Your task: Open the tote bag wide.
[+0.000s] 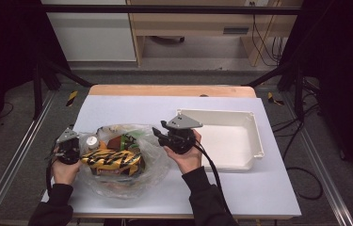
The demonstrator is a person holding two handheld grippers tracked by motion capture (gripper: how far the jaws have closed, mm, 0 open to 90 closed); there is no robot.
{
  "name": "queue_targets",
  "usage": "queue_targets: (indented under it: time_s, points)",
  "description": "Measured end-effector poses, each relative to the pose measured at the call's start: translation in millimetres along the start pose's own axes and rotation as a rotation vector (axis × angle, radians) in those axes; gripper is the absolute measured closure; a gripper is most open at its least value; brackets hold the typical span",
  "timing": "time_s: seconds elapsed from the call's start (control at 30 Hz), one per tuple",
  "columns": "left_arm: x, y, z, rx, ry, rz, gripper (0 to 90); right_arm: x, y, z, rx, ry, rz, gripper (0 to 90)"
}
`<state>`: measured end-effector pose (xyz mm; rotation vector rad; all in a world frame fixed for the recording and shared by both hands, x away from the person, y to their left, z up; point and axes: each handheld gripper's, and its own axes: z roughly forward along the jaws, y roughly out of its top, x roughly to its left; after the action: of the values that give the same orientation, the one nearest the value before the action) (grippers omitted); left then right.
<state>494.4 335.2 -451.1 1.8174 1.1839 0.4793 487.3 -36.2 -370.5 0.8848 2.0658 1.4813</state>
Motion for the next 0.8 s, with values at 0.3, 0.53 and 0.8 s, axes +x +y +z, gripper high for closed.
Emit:
queue_targets:
  time_s: [0.3, 0.53, 0.8]
  points:
    - [0.6, -1.1, -5.9, -0.031, -0.015, -0.009, 90.0, 32.5, 20.2, -6.2, 0.004, 0.121, -0.097, 52.5]
    - [3.1, -0.8, -10.0, -0.049, -0.021, -0.019, 90.0, 30.7, -9.5, 27.4, 0.182, 0.025, -0.177, 47.9]
    - [2.7, -0.5, -11.6, -0.057, -0.019, -0.023, 90.0, 21.3, -26.2, 32.3, 0.268, 0.046, -0.139, 79.0]
